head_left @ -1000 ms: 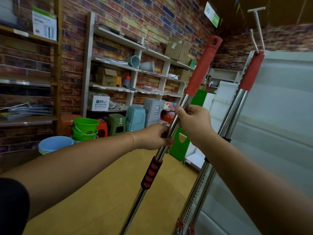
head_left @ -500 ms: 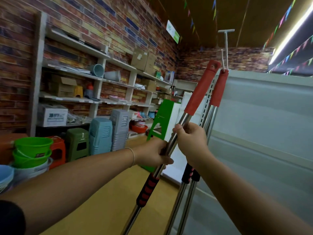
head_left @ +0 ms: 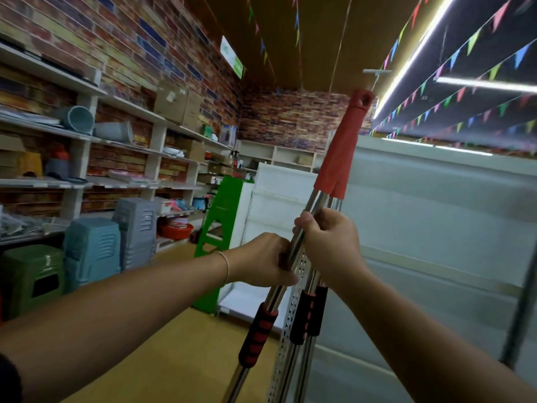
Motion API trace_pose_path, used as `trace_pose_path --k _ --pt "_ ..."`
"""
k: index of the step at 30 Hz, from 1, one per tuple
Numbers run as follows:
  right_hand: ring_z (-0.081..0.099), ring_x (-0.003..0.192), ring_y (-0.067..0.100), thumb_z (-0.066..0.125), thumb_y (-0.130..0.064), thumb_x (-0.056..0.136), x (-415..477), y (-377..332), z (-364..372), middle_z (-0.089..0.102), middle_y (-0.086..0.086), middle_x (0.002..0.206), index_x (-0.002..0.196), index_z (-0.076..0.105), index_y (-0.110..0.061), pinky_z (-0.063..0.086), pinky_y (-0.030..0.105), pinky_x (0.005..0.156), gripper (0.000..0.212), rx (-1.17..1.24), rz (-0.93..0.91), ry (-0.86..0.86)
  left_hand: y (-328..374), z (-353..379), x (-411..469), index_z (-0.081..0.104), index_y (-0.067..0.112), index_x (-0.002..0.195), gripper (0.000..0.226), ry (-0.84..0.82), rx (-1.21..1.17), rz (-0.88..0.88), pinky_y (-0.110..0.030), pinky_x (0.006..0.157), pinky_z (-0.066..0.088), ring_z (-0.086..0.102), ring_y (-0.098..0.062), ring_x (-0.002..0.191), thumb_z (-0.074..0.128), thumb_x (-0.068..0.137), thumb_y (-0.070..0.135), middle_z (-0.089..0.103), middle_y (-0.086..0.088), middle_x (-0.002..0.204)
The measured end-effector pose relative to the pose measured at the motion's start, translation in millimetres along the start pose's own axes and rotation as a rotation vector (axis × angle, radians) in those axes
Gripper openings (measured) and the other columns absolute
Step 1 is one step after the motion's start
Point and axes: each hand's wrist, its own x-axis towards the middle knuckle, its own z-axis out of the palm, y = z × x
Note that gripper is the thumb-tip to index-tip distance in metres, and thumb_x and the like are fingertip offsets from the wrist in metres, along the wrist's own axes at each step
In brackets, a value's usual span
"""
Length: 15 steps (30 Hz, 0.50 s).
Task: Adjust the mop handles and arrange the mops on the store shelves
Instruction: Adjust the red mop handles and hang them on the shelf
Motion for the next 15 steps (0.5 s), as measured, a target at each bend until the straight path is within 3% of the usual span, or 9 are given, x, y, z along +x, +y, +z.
trace_pose_path --k 6,10,15 --pt "0.070 0.083 0.031 0.062 -0.023 0.095 4.6 -5.5 1.7 0.072 0.014 0.086 0.086 0.067 -0.008 0.058 0.053 0.083 0.018 -0.030 0.008 0.104 -2.5 3.1 19.4 0.040 0.012 0.055 0.040 0.009 0.018 0.083 -0.030 0.051 0.032 0.037 -0.016 0.049 0.067 0.080 0.026 0.042 -0.001 0.053" --pt "0.070 0.078 0.036 0.063 -0.027 0.093 7.4 -8.9 3.6 0.072 0.015 0.081 0.084 0.068 -0.009 0.059 0.054 0.074 0.020 -0.094 -0.010 0.154 -1.2 -7.6 24.9 0.043 0.017 0.053 0.043 -0.078 -0.065 0.139 -0.022 0.049 0.033 0.038 -0.010 0.046 0.072 0.082 0.030 0.044 0.005 0.051" --pt "0.070 0.081 0.035 0.064 -0.025 0.094 6.6 -11.0 2.6 0.072 0.016 0.085 0.083 0.068 -0.010 0.059 0.054 0.075 0.019 -0.121 0.018 0.190 -1.4 -3.7 31.2 0.058 -0.004 0.073 0.041 -0.113 -0.126 0.192 -0.028 0.054 0.038 0.043 -0.015 0.052 0.072 0.084 0.033 0.052 -0.006 0.061"
